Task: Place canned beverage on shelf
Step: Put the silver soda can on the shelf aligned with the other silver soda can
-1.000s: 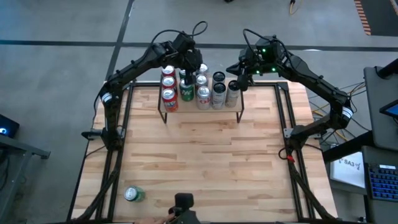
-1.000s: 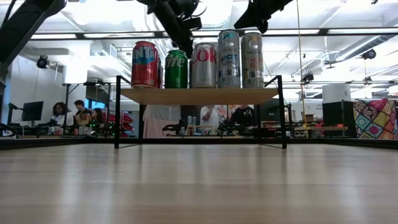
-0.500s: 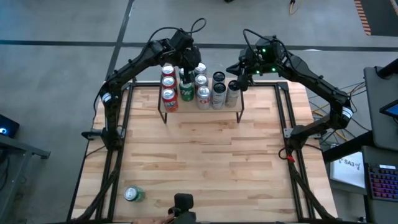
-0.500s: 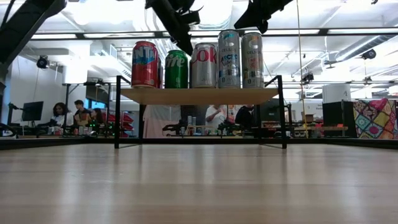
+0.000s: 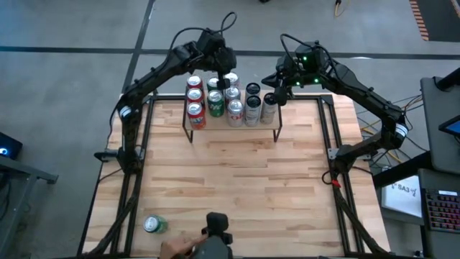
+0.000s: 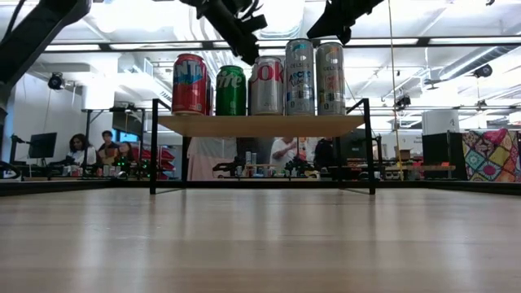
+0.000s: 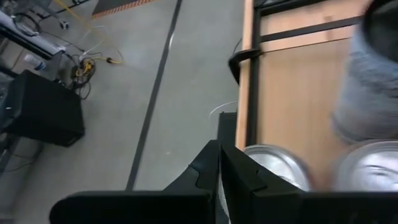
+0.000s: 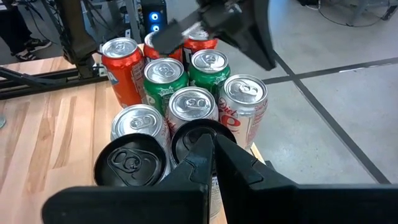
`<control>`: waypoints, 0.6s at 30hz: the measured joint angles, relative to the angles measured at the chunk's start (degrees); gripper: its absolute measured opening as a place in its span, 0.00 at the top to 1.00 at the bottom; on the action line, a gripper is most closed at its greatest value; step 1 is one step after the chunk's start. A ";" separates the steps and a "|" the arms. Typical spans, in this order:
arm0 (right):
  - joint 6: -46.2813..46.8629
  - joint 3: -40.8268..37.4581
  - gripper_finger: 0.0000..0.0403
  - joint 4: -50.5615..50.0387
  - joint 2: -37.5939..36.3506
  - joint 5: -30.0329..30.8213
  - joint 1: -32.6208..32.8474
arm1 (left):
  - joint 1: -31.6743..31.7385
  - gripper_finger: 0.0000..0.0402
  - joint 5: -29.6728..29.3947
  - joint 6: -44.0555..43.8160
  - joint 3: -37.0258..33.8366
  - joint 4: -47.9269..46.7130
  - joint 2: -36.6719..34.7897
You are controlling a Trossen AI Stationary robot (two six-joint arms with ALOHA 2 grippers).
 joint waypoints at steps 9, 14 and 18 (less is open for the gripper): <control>-0.24 -0.07 0.98 -0.48 0.00 0.02 0.00 | 3.13 1.00 0.07 -0.18 -0.02 2.14 2.62; -0.26 -0.07 0.98 -0.50 0.00 0.02 0.00 | 3.20 1.00 0.38 -0.18 -0.02 1.46 3.30; -0.35 -0.07 0.98 -0.50 0.00 0.02 0.00 | 3.20 1.00 0.52 -0.12 -0.02 0.21 3.32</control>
